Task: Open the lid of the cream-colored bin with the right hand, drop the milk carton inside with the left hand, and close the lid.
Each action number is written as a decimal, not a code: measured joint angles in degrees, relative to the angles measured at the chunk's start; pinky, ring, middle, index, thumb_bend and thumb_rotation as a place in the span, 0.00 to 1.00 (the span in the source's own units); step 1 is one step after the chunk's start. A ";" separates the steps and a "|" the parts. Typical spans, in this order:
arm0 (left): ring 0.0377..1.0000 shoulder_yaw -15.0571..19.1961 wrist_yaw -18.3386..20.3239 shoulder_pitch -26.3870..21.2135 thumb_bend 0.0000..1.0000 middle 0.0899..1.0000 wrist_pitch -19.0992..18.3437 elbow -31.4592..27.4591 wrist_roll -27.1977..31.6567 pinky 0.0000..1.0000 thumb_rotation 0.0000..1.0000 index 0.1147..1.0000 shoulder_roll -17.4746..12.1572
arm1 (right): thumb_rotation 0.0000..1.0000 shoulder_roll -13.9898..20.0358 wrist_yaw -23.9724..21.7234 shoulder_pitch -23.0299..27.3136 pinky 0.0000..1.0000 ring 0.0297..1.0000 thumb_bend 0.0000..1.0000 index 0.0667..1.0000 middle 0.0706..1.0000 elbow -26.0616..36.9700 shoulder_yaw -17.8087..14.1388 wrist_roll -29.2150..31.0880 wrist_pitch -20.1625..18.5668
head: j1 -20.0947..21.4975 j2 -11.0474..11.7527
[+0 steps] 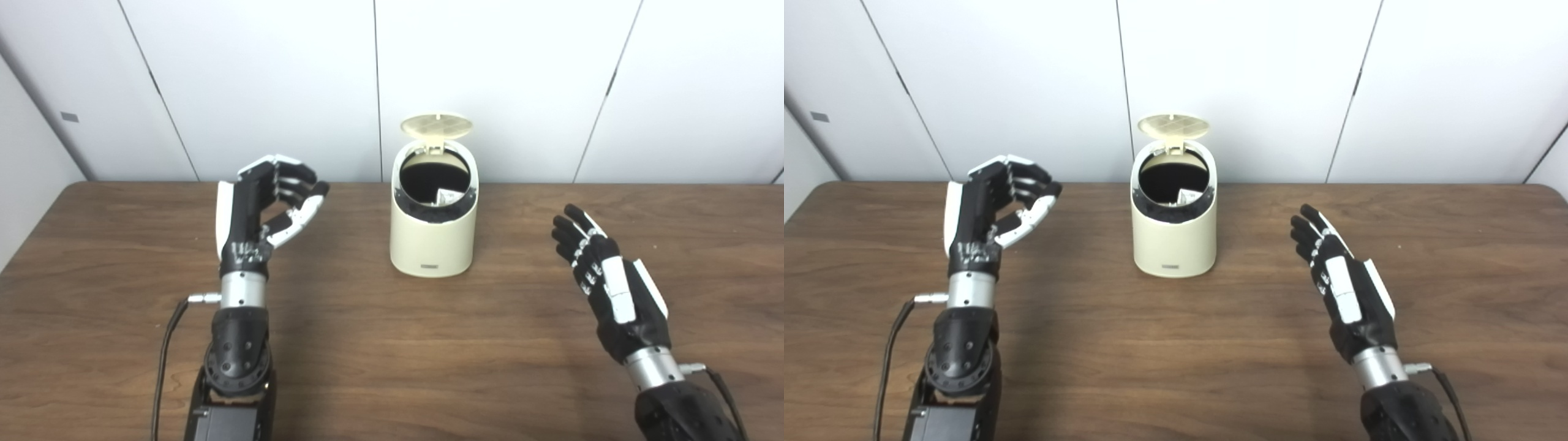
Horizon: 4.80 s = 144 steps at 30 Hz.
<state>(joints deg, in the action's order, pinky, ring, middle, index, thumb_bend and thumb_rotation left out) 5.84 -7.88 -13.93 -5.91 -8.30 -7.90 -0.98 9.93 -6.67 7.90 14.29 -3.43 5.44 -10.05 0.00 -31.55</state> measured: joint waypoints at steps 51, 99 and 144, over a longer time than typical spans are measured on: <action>1.00 -5.87 10.65 11.75 0.61 1.00 -6.41 -5.57 7.83 1.00 0.91 1.00 -1.41 | 0.99 9.19 -10.14 32.07 1.00 1.00 0.58 0.60 0.99 -5.88 22.41 -49.48 -9.68 | 1.67 -0.44; 1.00 -7.83 11.34 11.61 0.66 1.00 -7.91 -5.72 6.24 1.00 0.78 1.00 -2.50 | 0.87 6.45 -14.83 25.43 1.00 1.00 0.56 0.65 0.94 -2.12 25.74 -61.87 1.72 | 0.62 -1.41; 1.00 -6.37 11.31 11.29 0.63 1.00 -10.68 -9.25 6.10 1.00 0.85 1.00 -3.17 | 1.00 7.70 -16.92 21.52 1.00 1.00 0.61 0.71 0.95 -0.63 24.67 -65.17 3.71 | 1.32 -2.20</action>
<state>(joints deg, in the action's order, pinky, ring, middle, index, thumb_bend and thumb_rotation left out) -0.52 3.43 -2.64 -16.59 -17.56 -1.79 -4.16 17.63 -23.59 29.42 13.65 21.24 -59.73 -6.34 1.32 -33.75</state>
